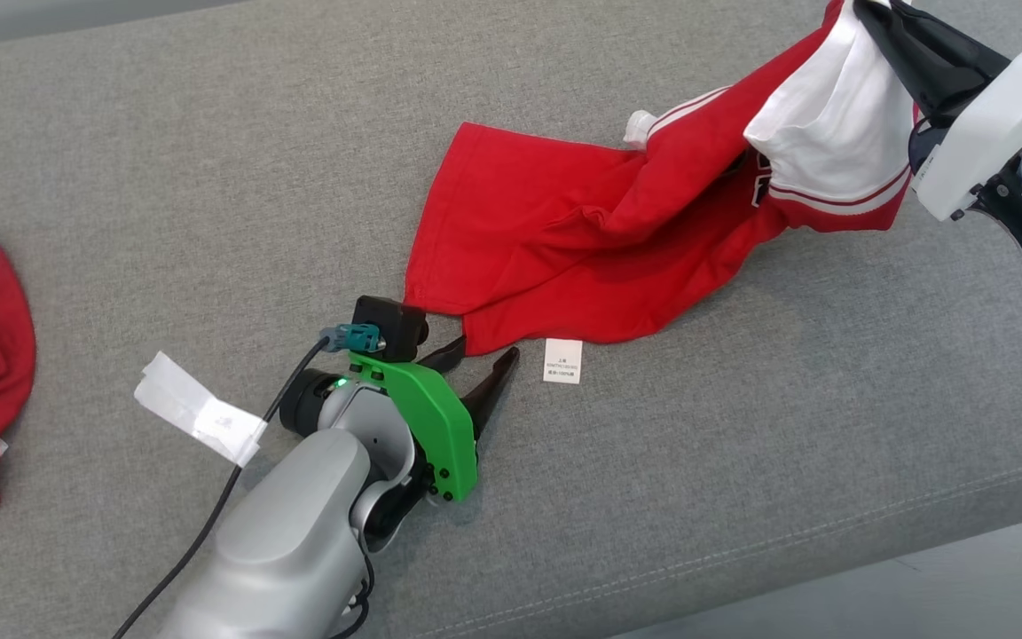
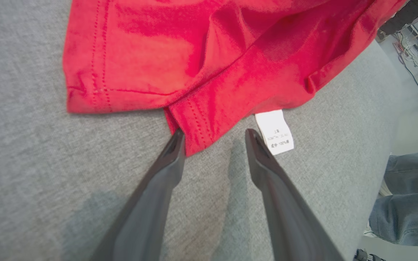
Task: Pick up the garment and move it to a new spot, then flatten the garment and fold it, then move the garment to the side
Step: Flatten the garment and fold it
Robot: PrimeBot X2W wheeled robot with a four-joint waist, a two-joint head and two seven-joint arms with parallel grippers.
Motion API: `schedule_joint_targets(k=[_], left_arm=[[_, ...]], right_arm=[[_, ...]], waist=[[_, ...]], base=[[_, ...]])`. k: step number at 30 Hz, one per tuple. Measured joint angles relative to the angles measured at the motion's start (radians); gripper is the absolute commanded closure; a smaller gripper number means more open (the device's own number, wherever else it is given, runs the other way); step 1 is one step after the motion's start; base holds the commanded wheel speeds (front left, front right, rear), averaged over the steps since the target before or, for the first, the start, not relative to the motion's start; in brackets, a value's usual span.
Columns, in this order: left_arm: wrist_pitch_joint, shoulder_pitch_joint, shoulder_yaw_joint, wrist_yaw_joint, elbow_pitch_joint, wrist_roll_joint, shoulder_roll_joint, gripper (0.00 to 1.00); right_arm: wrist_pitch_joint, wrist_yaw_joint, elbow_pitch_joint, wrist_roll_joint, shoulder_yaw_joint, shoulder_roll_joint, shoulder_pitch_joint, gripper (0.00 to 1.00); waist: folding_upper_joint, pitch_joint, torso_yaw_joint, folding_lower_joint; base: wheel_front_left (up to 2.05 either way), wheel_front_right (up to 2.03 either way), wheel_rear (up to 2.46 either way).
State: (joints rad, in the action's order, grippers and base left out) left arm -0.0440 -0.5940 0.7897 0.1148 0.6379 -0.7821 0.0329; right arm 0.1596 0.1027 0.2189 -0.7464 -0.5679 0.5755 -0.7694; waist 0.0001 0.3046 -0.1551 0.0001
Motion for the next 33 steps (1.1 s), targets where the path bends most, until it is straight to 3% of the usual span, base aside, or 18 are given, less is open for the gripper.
schedule_joint_targets(k=[1, 3, 4, 5, 13, 23, 30, 33], left_arm=[[0.002, 0.0, 0.001, 0.0, 0.002, -0.002, 0.0, 0.25], [0.01, 0.0, 0.003, 0.0, 0.008, -0.007, 0.0, 0.62], [0.01, 0.0, 0.004, 0.0, 0.012, -0.007, 0.001, 0.96], [0.013, 0.0, 0.005, 0.0, 0.016, -0.009, 0.003, 1.0], [0.033, 0.0, -0.025, 0.001, 0.007, -0.092, 0.004, 1.0], [0.047, 0.03, -0.129, 0.009, -0.113, -0.221, 0.026, 1.0], [-0.067, 0.174, -0.125, 0.009, -0.295, -0.368, 0.065, 1.0], [-0.143, 0.219, -0.128, 0.009, -0.44, -0.404, 0.154, 1.0]], right_arm=[[0.0, 0.0, -0.001, 0.0, 0.0, 0.0, 0.0, 1.0], [0.0, 0.0, -0.002, 0.0, 0.0, 0.0, 0.0, 1.0], [0.0, 0.0, -0.002, 0.0, 0.0, 0.0, 0.0, 1.0], [0.0, 0.0, -0.002, -0.001, 0.0, 0.0, 0.0, 1.0], [-0.007, -0.018, 0.007, -0.03, 0.024, -0.001, 0.031, 1.0], [-0.099, -0.063, 0.078, -0.12, 0.104, 0.017, 0.256, 1.0], [-0.174, -0.086, 0.115, -0.212, 0.102, -0.104, 0.49, 1.0], [-0.218, -0.088, 0.131, -0.212, 0.099, -0.117, 0.517, 1.0]], waist=[[0.0, 0.0, -0.001, 0.0], [0.0, 0.0, -0.003, 0.0], [0.0, 0.001, -0.004, 0.0], [0.0, 0.001, -0.005, 0.0], [0.0, -0.002, -0.006, 0.0], [0.0, -0.039, 0.022, 0.0], [0.0, -0.09, 0.04, 0.0], [0.0, -0.117, 0.039, -0.0001]], base=[[0.0, 0.0, 0.0], [0.0, 0.0, 0.0], [0.0, 0.0, 0.0], [0.0, 0.0, 0.0], [0.0, 0.0, 0.0], [0.0, 0.0, 0.0], [0.0, 0.0, 0.0], [0.0, 0.0, 0.0]])
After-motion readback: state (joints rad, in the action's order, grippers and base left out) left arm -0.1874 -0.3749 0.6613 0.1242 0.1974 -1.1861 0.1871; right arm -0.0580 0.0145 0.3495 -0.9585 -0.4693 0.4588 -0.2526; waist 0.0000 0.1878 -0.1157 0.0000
